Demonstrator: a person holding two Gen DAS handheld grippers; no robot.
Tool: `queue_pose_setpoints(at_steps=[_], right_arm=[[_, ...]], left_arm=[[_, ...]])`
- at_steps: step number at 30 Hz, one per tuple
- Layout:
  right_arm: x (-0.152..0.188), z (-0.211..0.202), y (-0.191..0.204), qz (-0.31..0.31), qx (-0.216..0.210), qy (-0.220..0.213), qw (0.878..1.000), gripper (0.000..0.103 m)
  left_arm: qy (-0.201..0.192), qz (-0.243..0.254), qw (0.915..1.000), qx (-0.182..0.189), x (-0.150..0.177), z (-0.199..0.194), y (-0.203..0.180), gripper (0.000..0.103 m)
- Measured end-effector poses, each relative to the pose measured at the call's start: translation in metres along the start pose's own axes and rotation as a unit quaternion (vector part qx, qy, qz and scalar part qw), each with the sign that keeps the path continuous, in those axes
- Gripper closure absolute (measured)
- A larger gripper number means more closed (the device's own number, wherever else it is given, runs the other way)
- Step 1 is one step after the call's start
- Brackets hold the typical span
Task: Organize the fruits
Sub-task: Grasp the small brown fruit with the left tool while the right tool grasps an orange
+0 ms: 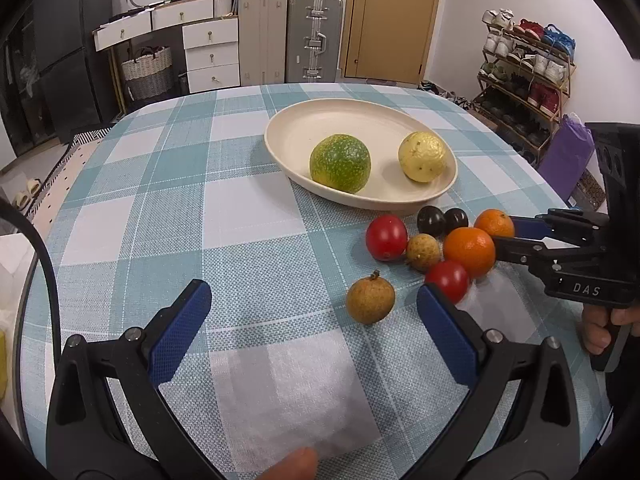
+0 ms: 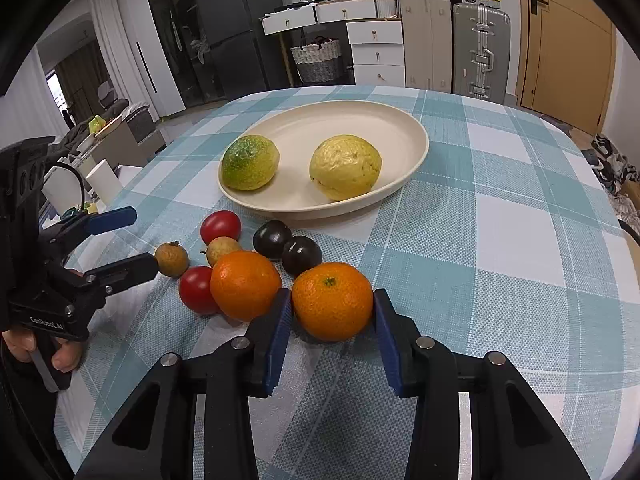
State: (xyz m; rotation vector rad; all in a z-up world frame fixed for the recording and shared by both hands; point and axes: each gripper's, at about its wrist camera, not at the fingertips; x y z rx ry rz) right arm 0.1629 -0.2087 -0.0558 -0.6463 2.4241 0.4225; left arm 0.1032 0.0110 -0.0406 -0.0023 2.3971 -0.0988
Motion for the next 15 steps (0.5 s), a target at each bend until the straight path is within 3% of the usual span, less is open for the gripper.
queue_pose_setpoints(at_steps=[6, 10, 15], right_arm=[[0.0, -0.005, -0.003, 0.006, 0.008, -0.008, 1.0, 0.062], [0.0, -0.013, -0.006, 0.011, 0.01, -0.018, 1.0, 0.062], [-0.001, -0.021, -0.007, 0.013, 0.012, -0.027, 0.999, 0.062]], left_arm=[[0.0, -0.002, 1.0, 0.006, 0.001, 0.0, 0.002, 0.0], [0.021, -0.002, 0.9996, 0.018, 0.003, 0.007, 0.002, 0.001], [0.037, 0.019, 0.9989, 0.024, 0.005, 0.012, -0.007, 0.023]])
Point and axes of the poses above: each gripper's, at about its wrist camera, not at the fingertips, and z roughly the way its jaws point, y to its left, x to its underside, and after that the axes turned 1 degree about y, right-handed
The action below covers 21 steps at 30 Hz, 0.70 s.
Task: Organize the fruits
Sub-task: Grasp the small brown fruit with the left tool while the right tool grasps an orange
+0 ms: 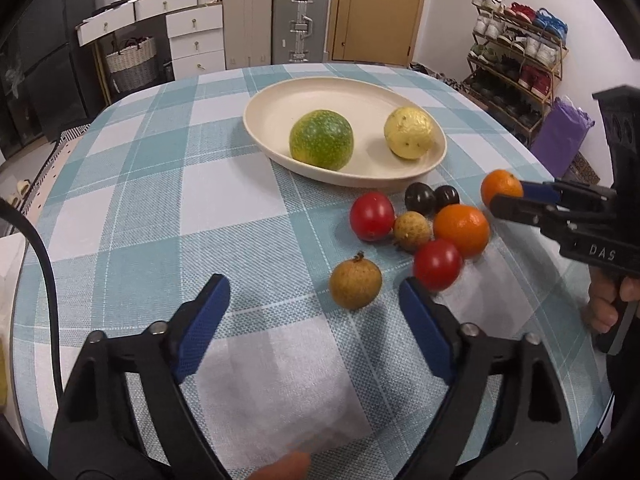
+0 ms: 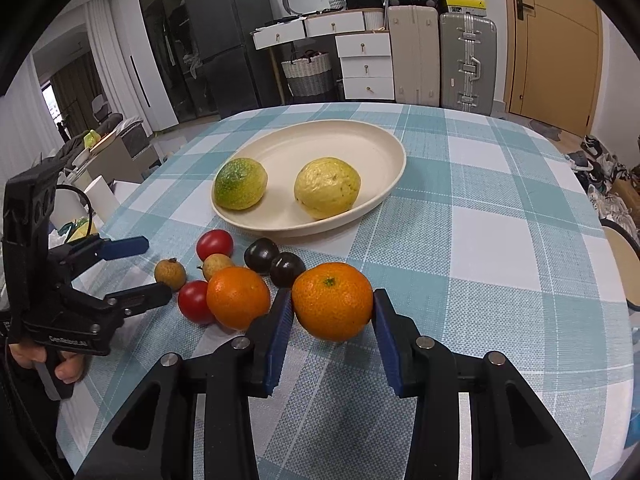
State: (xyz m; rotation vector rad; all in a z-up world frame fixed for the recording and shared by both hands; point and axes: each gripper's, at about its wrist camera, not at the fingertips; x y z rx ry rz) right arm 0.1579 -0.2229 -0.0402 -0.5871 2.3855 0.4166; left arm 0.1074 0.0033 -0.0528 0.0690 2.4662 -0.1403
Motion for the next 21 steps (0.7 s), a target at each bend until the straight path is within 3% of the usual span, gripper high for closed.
queue_pose_setpoints(at_steps=[13, 15, 21], right_arm=[[-0.0001, -0.0028, 0.0005, -0.001, 0.0, -0.004, 1.0, 0.062], [-0.0001, -0.0034, 0.0008, -0.001, 0.0, -0.004, 1.0, 0.062], [-0.0001, -0.0044, 0.001, -0.001, 0.0, -0.007, 1.0, 0.062]], left_arm=[[0.008, 0.013, 0.9994, 0.03, 0.0004, 0.0033, -0.0068, 0.066], [0.007, 0.017, 0.9992, 0.036, 0.0003, 0.0029, -0.0077, 0.078], [-0.008, 0.014, 0.9991, 0.039, 0.0, -0.003, -0.0071, 0.078]])
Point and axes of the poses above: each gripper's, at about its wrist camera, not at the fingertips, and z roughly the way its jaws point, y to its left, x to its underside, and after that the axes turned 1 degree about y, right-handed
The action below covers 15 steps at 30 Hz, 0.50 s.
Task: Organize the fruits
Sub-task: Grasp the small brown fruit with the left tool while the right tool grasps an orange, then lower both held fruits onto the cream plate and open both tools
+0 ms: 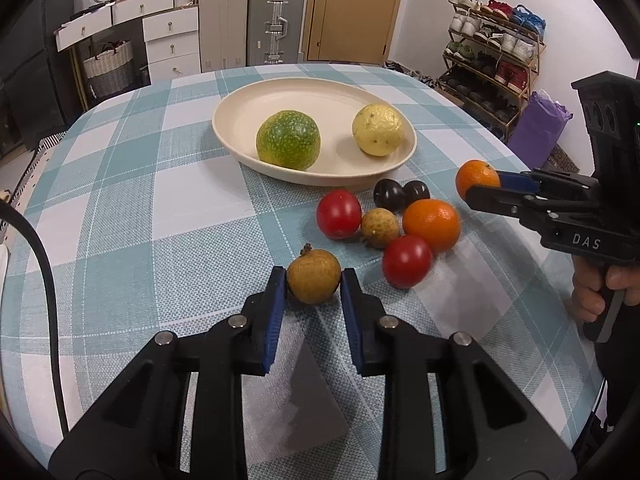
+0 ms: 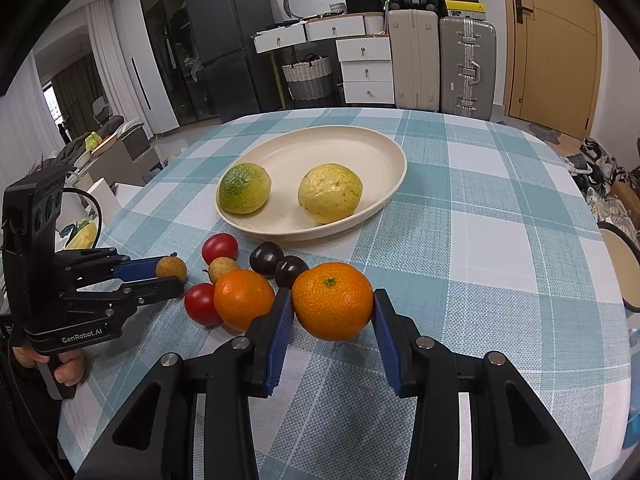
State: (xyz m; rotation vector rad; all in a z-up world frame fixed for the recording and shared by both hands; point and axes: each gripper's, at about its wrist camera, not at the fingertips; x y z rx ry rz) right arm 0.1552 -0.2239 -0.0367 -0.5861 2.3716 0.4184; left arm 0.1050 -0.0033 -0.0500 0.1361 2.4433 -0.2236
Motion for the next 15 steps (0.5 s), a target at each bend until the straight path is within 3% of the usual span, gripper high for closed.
queue_pose_setpoints(at_steps=[15], right_arm=[[-0.008, -0.002, 0.004, 0.004, -0.012, -0.02, 1.0, 0.062]], left_arm=[[-0.056, -0.004, 0.9984, -0.001, -0.013, -0.023, -0.001, 0.078]])
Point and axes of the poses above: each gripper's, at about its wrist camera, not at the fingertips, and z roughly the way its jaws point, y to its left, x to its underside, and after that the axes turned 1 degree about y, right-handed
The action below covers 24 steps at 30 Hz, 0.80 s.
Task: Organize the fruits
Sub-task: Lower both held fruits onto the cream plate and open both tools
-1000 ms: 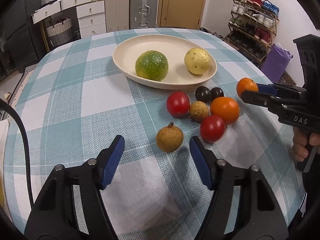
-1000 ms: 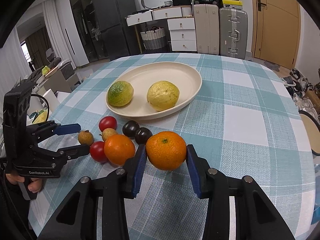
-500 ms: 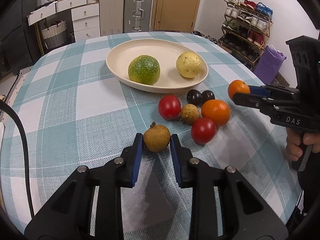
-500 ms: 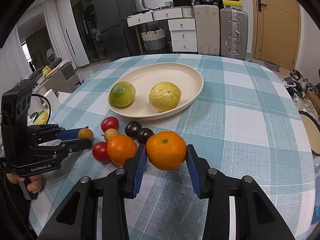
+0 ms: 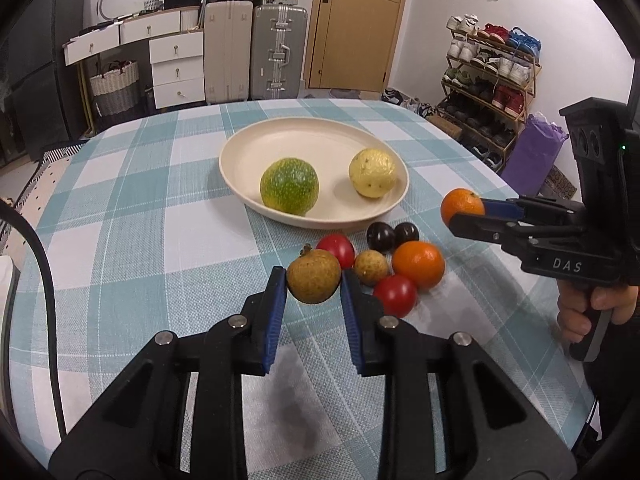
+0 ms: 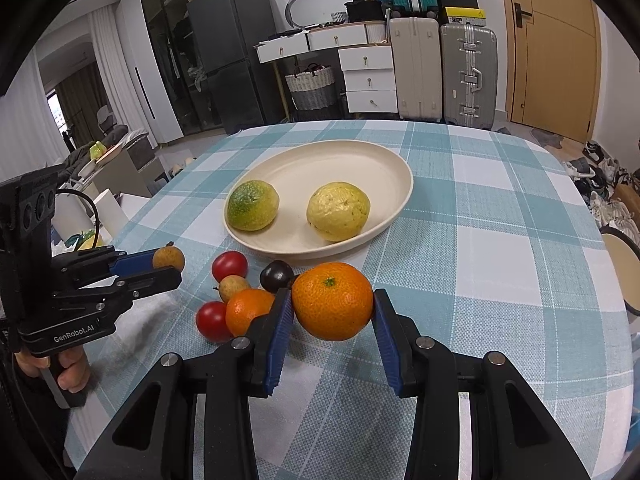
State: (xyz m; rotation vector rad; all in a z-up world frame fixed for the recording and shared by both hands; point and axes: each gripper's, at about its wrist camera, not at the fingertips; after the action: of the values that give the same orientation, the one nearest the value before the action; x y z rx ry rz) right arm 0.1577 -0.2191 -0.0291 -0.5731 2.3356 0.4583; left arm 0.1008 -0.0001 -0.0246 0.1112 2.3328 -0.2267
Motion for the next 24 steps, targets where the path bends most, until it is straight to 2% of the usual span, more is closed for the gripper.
queue_pose_setpoints(at_steps=[6, 14, 24], right_arm=[[-0.006, 0.001, 0.003, -0.002, -0.006, -0.008, 1.0, 0.062], [-0.014, 0.007, 0.006, -0.001, -0.017, -0.008, 1.0, 0.062], [-0.026, 0.019, 0.008, 0.003, -0.03, -0.004, 1.0, 0.062]], left_arm=[[-0.015, -0.008, 0.9998, -0.002, -0.011, -0.003, 0.002, 0.078], [-0.019, 0.012, 0.9997, -0.007, -0.029, 0.005, -0.003, 0.078], [-0.006, 0.011, 0.9998, -0.013, -0.037, 0.028, 0.0, 0.078]])
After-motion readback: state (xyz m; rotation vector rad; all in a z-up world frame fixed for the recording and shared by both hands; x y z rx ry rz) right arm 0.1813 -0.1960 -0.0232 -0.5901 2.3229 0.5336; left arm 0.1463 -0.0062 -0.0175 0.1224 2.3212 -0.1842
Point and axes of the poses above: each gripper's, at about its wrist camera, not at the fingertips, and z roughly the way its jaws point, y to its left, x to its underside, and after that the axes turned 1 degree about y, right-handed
